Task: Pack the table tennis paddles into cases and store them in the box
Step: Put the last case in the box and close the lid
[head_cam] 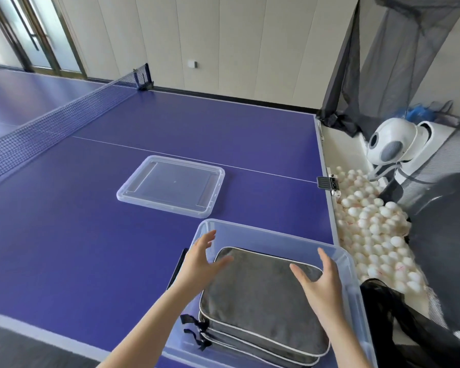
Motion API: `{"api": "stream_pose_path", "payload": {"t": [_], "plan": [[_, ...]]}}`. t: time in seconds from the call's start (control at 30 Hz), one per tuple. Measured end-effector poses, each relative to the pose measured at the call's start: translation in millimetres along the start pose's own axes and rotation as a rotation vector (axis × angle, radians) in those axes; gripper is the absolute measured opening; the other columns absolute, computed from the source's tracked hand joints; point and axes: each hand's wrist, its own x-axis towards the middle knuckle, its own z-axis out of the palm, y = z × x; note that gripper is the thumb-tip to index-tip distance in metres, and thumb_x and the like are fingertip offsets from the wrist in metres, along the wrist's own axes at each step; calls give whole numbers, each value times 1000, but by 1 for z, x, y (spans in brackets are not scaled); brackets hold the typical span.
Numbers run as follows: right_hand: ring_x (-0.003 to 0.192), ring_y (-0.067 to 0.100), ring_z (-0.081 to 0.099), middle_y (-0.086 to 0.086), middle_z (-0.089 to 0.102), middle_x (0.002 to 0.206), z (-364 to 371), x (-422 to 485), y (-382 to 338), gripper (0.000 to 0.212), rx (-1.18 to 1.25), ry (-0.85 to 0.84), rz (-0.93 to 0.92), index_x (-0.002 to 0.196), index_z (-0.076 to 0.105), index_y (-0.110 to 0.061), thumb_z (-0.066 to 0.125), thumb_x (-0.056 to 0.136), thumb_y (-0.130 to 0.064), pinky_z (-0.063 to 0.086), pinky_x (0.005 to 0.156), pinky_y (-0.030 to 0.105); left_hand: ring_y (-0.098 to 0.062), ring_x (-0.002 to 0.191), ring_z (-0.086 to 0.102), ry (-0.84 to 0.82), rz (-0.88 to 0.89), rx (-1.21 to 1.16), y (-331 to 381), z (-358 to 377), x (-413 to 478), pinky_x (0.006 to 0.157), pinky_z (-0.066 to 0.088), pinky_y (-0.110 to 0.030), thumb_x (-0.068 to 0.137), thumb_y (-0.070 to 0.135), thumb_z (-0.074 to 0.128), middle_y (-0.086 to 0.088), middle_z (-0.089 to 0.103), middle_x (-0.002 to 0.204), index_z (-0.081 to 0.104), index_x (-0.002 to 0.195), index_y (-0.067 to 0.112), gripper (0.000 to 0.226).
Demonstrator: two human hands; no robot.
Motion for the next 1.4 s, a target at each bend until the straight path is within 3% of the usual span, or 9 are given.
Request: {"api": "stream_pose_path", "payload": {"t": [0.13,0.27,0.4,0.67,0.73,0.83,1.07,1.2,1.4], "plan": [[136,20,37,5,42,146,28,18,-37,73,-21,-38,-84,142,39,-11,75,80,-27,31,108,32,-12,125,48,116,80,40,11,-42,25,103,41,-30,81,27,74,4,50,138,45,137,22,63],[137,20,35,6,38,148,66,38,-74,72,-33,-110,-141,143,36,-9,71,84,-27,29,108,30,-14,127,46,222,17,119,-1,-98,63,89,42,-24,82,34,72,3,49,139,42,139,23,65],[139,19,31,6,34,150,117,65,-114,72,-70,-171,-177,146,31,-10,67,87,-32,27,110,31,-19,128,45,234,-53,177,-24,-160,111,87,50,-35,82,34,72,-3,47,140,38,142,21,70],[141,23,28,10,27,153,233,136,-171,77,-211,-215,-62,149,23,-8,62,89,-38,28,110,33,-27,122,48,199,-176,301,-86,-280,230,80,40,-30,80,38,73,-9,41,144,30,146,14,82],[141,23,26,11,26,153,258,154,-172,79,-240,-212,-12,149,22,-6,61,89,-39,27,112,35,-29,124,46,180,-211,335,-105,-298,262,86,43,-34,80,42,72,-10,37,146,27,148,14,86],[142,25,24,12,24,154,291,178,-163,81,-293,-224,64,149,19,-6,61,89,-41,26,113,38,-30,133,37,133,-257,366,-136,-312,304,101,41,-44,79,44,72,-12,33,149,24,149,13,90],[145,25,15,11,18,157,351,224,-123,83,-470,-288,188,150,15,-4,56,90,-46,22,116,41,-32,138,28,56,-310,429,-194,-302,384,109,32,-49,80,48,70,-12,30,151,21,150,11,93],[140,28,25,14,33,148,378,244,-104,81,-595,-259,168,143,28,2,56,89,-51,27,112,40,-31,140,22,76,-329,526,-219,-288,411,111,26,-48,76,58,67,-9,27,152,19,150,11,100],[142,31,17,12,29,150,402,255,-79,87,-693,-193,204,142,33,-3,53,83,-63,24,113,47,-29,133,24,137,-295,631,-241,-277,423,108,25,-45,72,64,67,-5,32,142,41,136,10,87]]}}
